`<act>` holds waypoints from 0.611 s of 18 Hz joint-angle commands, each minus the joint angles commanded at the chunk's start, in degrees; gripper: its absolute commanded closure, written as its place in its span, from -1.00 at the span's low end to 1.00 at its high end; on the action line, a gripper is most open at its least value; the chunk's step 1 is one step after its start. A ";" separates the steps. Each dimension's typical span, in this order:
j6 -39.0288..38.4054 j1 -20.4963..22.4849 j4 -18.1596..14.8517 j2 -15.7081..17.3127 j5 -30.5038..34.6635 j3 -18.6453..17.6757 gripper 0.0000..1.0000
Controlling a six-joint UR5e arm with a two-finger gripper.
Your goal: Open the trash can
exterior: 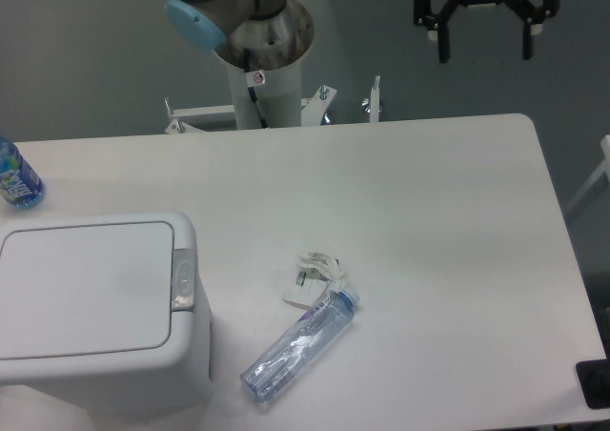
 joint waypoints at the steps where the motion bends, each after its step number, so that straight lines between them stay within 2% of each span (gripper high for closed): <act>1: 0.00 0.00 -0.09 0.00 -0.09 0.00 -1.00; 5: -3.06 -0.35 -0.18 -0.79 -0.35 0.53 -1.00; 8: -13.06 -3.06 0.17 -2.45 -0.35 1.05 -1.00; 11: -23.08 -7.02 3.42 -5.18 -0.09 1.76 -1.00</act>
